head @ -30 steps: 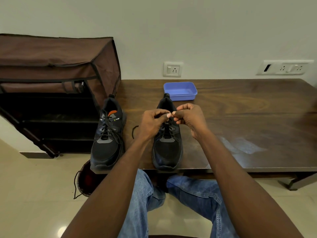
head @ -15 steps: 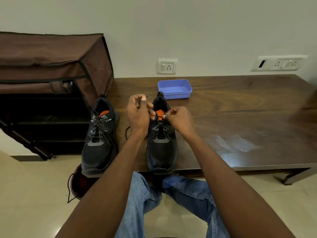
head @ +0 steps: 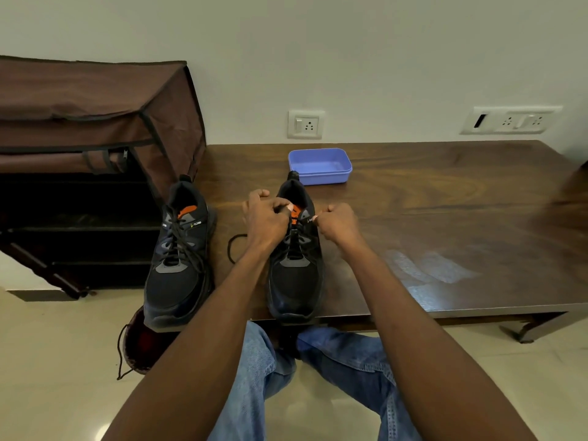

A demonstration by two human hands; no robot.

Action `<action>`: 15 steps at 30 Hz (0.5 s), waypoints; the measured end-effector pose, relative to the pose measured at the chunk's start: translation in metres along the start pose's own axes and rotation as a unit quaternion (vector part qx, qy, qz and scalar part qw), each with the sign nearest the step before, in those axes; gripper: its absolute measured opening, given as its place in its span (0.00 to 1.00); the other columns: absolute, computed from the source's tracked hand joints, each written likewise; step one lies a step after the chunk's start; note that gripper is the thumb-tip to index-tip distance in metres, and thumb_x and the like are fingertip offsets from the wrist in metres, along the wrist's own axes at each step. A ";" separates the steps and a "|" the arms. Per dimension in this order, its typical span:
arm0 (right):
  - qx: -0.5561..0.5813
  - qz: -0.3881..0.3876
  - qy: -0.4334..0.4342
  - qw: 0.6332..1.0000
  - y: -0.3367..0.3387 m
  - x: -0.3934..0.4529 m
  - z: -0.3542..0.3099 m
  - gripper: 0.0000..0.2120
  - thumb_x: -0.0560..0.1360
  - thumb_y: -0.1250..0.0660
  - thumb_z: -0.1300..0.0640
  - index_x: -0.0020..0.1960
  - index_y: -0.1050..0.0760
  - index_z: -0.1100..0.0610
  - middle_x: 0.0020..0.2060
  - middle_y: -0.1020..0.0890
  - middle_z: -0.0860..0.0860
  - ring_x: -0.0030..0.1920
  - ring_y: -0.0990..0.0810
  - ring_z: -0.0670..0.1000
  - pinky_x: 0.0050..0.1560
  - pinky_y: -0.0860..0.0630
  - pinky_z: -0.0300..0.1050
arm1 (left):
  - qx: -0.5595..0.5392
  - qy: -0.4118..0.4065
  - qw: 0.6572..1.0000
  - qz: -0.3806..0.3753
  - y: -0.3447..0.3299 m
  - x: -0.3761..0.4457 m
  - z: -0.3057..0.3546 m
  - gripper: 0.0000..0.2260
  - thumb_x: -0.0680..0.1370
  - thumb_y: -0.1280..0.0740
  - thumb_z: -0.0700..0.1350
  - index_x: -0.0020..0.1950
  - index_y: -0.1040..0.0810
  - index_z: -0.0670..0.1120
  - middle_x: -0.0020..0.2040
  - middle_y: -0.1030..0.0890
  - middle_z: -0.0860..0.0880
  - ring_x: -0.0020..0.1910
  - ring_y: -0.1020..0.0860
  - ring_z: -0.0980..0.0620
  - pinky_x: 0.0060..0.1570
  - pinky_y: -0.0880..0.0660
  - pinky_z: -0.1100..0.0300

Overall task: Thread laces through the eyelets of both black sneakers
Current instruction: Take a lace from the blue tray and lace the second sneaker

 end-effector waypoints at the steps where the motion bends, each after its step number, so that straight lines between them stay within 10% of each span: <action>1: 0.007 -0.011 -0.003 1.000 -0.001 0.001 0.000 0.08 0.74 0.36 0.64 0.37 0.24 0.58 0.37 0.21 0.55 0.38 0.24 0.52 0.41 0.25 0.51 | 0.006 -0.002 1.000 -0.003 -0.001 -0.001 0.002 0.07 0.79 0.30 0.45 0.55 0.15 0.48 0.69 0.32 0.48 0.69 0.38 0.48 0.62 0.42 0.60; 6: 0.030 -0.028 -0.008 0.999 -0.006 0.004 0.003 0.14 0.76 0.32 0.64 0.33 0.28 0.55 0.34 0.23 0.52 0.37 0.24 0.50 0.42 0.23 0.49 | -0.006 0.018 0.999 -0.041 -0.015 0.004 0.006 0.03 0.77 0.31 0.41 0.48 0.17 0.45 0.66 0.30 0.49 0.68 0.37 0.48 0.67 0.36 0.51; 15: 0.016 -0.027 0.003 1.000 -0.010 0.006 0.005 0.13 0.76 0.31 0.62 0.34 0.28 0.54 0.33 0.23 0.51 0.34 0.25 0.48 0.36 0.27 0.44 | -0.095 0.147 0.982 -0.068 -0.019 0.010 0.007 0.13 0.77 0.38 0.42 0.61 0.26 0.45 0.59 0.31 0.48 0.58 0.34 0.51 0.47 0.35 0.56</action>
Point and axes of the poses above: each hand's wrist, its own x-axis towards the middle knuckle, its own y-axis out of the back of the hand, z = x × y, the point moved 2 cm from there along x, towards the middle knuckle
